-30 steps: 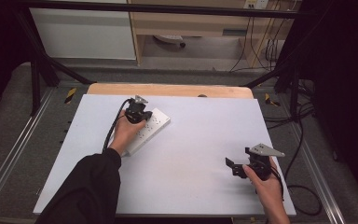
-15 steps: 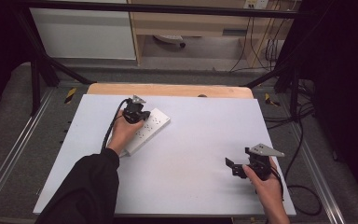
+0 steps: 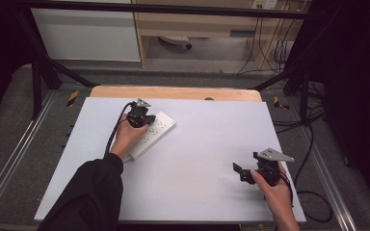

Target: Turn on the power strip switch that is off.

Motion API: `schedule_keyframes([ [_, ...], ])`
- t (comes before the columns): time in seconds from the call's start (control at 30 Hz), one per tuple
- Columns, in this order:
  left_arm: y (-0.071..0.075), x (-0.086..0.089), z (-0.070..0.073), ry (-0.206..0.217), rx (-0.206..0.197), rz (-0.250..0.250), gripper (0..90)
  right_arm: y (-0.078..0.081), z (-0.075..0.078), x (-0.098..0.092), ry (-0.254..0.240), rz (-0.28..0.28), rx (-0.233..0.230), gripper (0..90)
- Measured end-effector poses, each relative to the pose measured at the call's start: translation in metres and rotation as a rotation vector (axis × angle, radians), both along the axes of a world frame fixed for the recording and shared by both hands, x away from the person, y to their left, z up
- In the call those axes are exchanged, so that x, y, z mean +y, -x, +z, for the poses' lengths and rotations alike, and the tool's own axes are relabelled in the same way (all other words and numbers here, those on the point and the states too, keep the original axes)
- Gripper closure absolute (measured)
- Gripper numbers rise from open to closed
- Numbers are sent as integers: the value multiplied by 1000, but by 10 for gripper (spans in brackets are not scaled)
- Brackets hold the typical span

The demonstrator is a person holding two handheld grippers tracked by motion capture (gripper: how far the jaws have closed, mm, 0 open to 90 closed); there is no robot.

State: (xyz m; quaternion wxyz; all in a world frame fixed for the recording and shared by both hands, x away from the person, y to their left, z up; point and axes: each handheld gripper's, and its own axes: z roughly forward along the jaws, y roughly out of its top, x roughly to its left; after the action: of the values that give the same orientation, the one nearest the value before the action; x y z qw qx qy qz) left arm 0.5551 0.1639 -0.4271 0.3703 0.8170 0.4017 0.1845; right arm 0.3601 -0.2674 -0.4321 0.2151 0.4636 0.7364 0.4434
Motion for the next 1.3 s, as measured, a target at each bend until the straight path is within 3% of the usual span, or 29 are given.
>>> schedule_keyframes([
  [0.07,1,1,-1,-10,4,0,900,0,0,0,1,1,-1,47],
  [0.17,1,3,-2,24,20,13,900,0,0,0,1,1,-1,47],
  [0.3,1,2,-2,9,3,-1,900,0,0,1,0,3,-1,46],
  [0.87,1,1,-2,2,-5,10,900,-1,-1,1,1,2,4,46],
  [1.23,3,1,4,51,-20,11,900,-1,-1,1,2,1,5,45],
  [1.3,3,-1,4,58,-16,6,843,-1,-1,1,-2,-1,5,45],
])
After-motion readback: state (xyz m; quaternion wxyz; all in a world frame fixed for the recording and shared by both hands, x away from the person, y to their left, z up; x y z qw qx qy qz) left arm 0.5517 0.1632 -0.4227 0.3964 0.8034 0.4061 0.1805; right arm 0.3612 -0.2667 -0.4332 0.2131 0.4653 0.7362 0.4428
